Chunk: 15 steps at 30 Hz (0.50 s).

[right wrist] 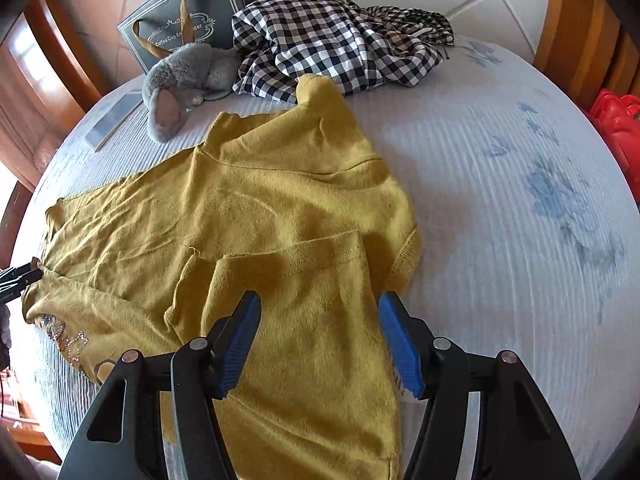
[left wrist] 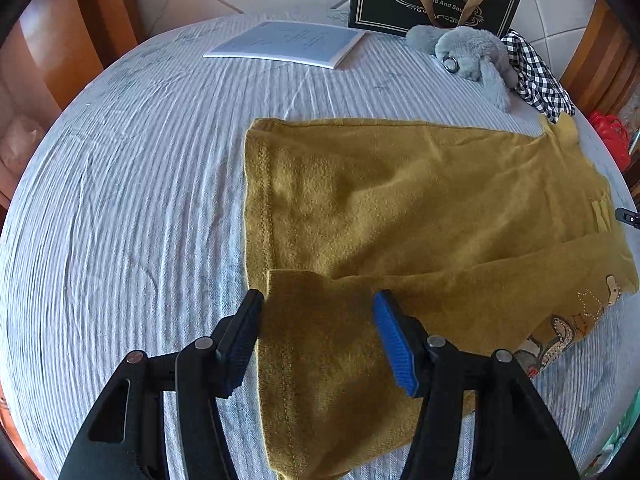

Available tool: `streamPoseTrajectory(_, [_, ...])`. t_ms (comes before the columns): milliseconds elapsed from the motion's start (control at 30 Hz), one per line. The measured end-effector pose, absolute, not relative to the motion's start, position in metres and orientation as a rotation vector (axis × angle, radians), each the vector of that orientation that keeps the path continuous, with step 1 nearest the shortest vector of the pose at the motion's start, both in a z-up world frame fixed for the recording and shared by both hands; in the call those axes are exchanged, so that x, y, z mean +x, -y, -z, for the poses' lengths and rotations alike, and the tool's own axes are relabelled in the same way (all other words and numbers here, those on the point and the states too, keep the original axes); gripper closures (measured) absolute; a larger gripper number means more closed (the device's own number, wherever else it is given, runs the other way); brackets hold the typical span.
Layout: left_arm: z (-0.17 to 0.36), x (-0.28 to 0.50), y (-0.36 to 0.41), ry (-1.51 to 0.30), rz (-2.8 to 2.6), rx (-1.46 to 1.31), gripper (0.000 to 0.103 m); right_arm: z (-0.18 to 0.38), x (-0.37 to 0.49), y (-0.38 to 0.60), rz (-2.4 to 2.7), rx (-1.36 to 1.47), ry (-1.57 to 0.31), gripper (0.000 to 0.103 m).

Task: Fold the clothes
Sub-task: 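Grasp the folded hem edge with the left gripper while the right gripper pinches the shirt, then release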

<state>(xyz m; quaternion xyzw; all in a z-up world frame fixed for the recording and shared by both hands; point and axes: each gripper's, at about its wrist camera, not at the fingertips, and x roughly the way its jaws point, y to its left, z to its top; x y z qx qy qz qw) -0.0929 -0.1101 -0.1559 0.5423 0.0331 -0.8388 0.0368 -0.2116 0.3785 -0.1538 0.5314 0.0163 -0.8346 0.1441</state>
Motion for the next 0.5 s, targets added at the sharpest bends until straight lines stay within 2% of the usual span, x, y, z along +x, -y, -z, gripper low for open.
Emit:
streamPoseTrajectory(33, [0.155,-0.093,0.111,-0.096,2.575,1.653,0.070,0.157,-0.215,-0.375,2.397,1.540,-0.051,0.042])
streamPoseTrajectory(67, [0.153,-0.093,0.112,-0.101,2.577,1.649,0.089,0.161,-0.217,-0.372,2.392,1.550,-0.055,0.041])
streamPoseTrajectory(100, [0.151,-0.093,0.112,-0.097,2.578,1.643,0.095,0.163,-0.217,-0.370,2.398,1.546,-0.073,0.040])
streamPoseTrajectory(167, [0.146,-0.092,0.113,-0.078,2.579,1.626,0.098,0.164,-0.214,-0.364,2.424,1.545,-0.151,0.047])
streamPoseTrajectory(200, [0.142,-0.090,0.113,-0.081,2.583,1.613,0.098,0.163,-0.212,-0.364,2.430,1.548,-0.176,0.063])
streamPoseTrajectory(233, [0.138,-0.088,0.114,-0.089,2.588,1.596,0.098,0.161,-0.211,-0.364,2.429,1.551,-0.192,0.073])
streamPoseTrajectory(267, [0.134,-0.085,0.115,-0.097,2.593,1.580,0.098,0.157,-0.208,-0.366,2.439,1.535,-0.178,0.093])
streamPoseTrajectory(500, [0.083,-0.051,0.114,-0.125,2.666,1.408,0.098,0.105,-0.157,-0.385,2.581,1.268,-0.012,0.096])
